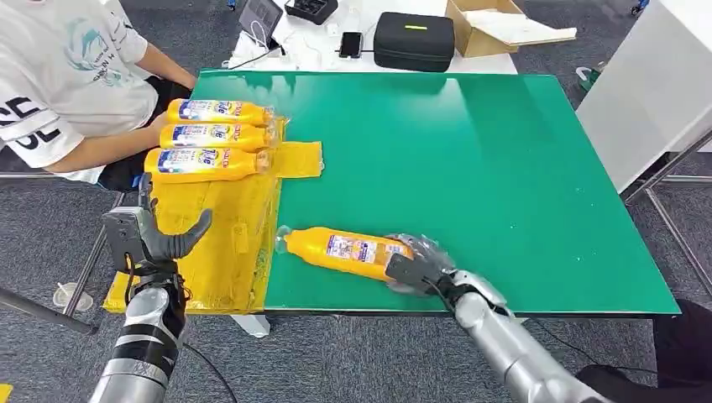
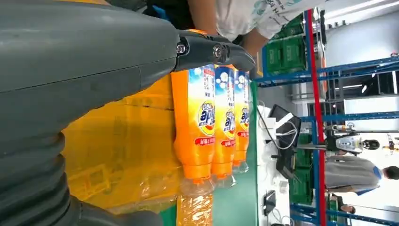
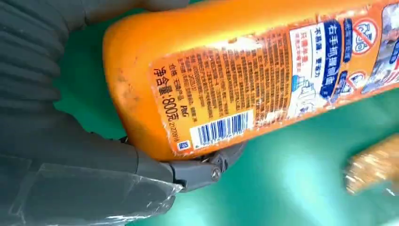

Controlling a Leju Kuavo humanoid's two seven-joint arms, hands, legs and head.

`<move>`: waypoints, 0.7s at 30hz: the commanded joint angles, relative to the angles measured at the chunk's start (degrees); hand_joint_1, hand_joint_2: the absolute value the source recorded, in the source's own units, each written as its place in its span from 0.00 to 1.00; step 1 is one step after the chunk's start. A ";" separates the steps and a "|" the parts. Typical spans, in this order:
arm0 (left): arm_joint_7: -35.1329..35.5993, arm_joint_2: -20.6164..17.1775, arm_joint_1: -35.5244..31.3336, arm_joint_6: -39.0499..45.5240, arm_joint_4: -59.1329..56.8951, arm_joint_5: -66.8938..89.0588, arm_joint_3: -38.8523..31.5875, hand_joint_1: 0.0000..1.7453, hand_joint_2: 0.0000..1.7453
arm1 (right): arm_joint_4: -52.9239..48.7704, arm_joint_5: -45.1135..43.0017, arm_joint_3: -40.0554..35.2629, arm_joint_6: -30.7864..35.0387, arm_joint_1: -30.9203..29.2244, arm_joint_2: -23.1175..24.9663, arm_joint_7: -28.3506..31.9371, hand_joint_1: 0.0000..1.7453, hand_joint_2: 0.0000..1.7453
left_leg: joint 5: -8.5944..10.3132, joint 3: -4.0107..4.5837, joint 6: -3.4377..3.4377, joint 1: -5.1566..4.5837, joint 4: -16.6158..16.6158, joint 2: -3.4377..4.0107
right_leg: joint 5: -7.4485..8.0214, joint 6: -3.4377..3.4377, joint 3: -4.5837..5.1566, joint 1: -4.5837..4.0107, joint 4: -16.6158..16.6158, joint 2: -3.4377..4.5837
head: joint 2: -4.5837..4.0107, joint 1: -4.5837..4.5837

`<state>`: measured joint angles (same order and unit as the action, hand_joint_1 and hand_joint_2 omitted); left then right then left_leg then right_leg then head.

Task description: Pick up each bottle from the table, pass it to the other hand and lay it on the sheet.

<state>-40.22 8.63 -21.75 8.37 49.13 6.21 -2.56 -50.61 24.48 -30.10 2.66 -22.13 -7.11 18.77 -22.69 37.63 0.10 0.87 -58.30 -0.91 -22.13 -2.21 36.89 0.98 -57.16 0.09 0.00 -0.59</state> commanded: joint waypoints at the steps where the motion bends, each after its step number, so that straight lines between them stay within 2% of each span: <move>1: 0.22 1.87 0.78 -3.90 0.47 -5.28 -5.77 0.00 1.00 | -24.87 -2.81 17.62 15.41 14.18 12.83 9.19 1.00 1.00 | -0.26 -0.35 -0.01 0.05 -0.06 0.25 | -0.19 0.16 -0.30 -0.10 -0.04 0.14 | 0.00 0.04; 5: 0.47 2.23 1.67 -4.90 2.13 -6.84 -6.56 0.00 1.00 | -27.88 -3.68 19.29 18.09 16.20 14.11 10.47 1.00 1.00 | -0.08 -0.05 0.01 0.02 0.01 0.07 | -0.10 0.09 0.00 -0.03 -0.02 0.01 | 0.00 0.04; 6: 0.94 2.41 1.98 -5.83 2.86 -8.13 -7.01 0.00 1.00 | -28.50 -4.66 20.29 19.41 16.83 14.71 11.73 1.00 1.00 | -0.28 -0.39 -0.02 0.07 -0.07 0.15 | -0.27 0.18 -0.35 -0.11 -0.05 0.02 | 0.00 0.04; 7: 1.40 2.46 2.15 -6.65 3.46 -9.15 -7.33 0.00 1.00 | -29.21 -5.50 21.23 20.53 17.54 15.41 12.70 1.00 1.00 | -0.13 -0.10 0.02 0.04 -0.01 0.09 | -0.14 0.10 -0.05 -0.05 -0.03 0.01 | 0.02 0.00; 10: 2.36 2.93 3.39 -8.12 6.42 -12.02 -8.13 0.00 1.00 | -30.55 -7.33 23.60 23.29 19.25 16.71 14.63 1.00 1.00 | -0.10 -0.06 0.00 0.02 0.00 0.01 | -0.14 0.09 -0.03 -0.02 -0.01 -0.04 | 0.02 0.04; 11: 3.38 3.03 3.85 -8.94 7.27 -13.39 -8.42 0.00 1.00 | -30.52 -7.55 24.13 23.59 19.52 16.87 14.62 1.00 1.00 | -0.29 -0.39 -0.05 0.07 -0.07 0.09 | -0.28 0.16 -0.40 -0.10 -0.01 -0.03 | 0.00 0.04; 12: 6.21 2.99 4.54 -12.74 8.19 -17.01 -8.24 0.00 1.00 | -29.94 -8.55 25.02 23.67 19.67 17.16 15.20 1.00 1.00 | -0.16 -0.11 0.00 0.05 -0.02 0.09 | -0.15 0.11 -0.09 -0.05 0.00 0.03 | 0.00 0.02; 13: 8.62 2.87 4.97 -15.97 7.99 -19.72 -7.69 0.00 1.00 | -28.93 -8.64 25.21 23.13 19.64 16.96 15.51 1.00 1.00 | -0.14 -0.10 0.01 0.03 0.00 0.08 | -0.14 0.10 -0.08 -0.03 0.01 0.01 | 0.00 0.04; 14: 10.54 2.86 5.31 -18.93 7.62 -22.20 -7.17 0.00 1.00 | -28.00 -9.19 25.50 22.59 19.57 17.09 16.62 1.00 1.00 | -0.33 -0.44 -0.04 0.07 -0.05 0.17 | -0.28 0.17 -0.43 -0.11 0.02 0.04 | 0.00 0.02; 15: 12.09 2.49 5.68 -22.85 6.92 -24.73 -5.69 0.00 1.00 | -26.00 -8.32 25.08 21.88 19.25 16.78 17.61 1.00 1.00 | -0.16 -0.18 0.01 0.02 0.04 0.09 | -0.15 0.11 -0.16 -0.03 0.04 0.01 | 0.00 0.02; 17: 11.90 2.53 5.78 -22.77 6.54 -24.87 -5.25 0.00 1.00 | -24.73 -8.10 25.19 22.07 18.99 17.00 18.52 1.00 1.00 | -0.19 -0.32 0.01 0.03 0.07 0.11 | -0.17 0.13 -0.30 -0.05 0.09 0.03 | 0.02 0.02; 18: 13.06 2.32 5.72 -25.60 5.59 -27.05 -4.36 0.00 1.00 | -23.57 -7.89 25.12 21.67 18.65 17.08 19.01 1.00 1.00 | -0.18 -0.29 0.01 0.02 0.06 0.09 | -0.17 0.13 -0.27 -0.05 0.08 0.01 | 0.00 0.04; 21: 19.59 1.42 6.25 -40.63 2.29 -37.04 1.80 0.00 1.00 | -16.24 -6.58 22.30 17.28 17.00 17.88 21.23 1.00 1.00 | -0.17 -0.28 0.01 0.03 0.08 0.14 | -0.13 0.12 -0.24 -0.05 0.10 0.06 | 0.00 0.02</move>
<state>-28.43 11.19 -15.94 -15.20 56.04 -19.04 -8.15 -78.29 16.63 -7.80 24.70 -2.61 8.79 37.14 -22.75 37.70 0.14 0.88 -58.29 -0.89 -22.19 -2.18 37.00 0.98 -57.15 0.10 0.00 -0.57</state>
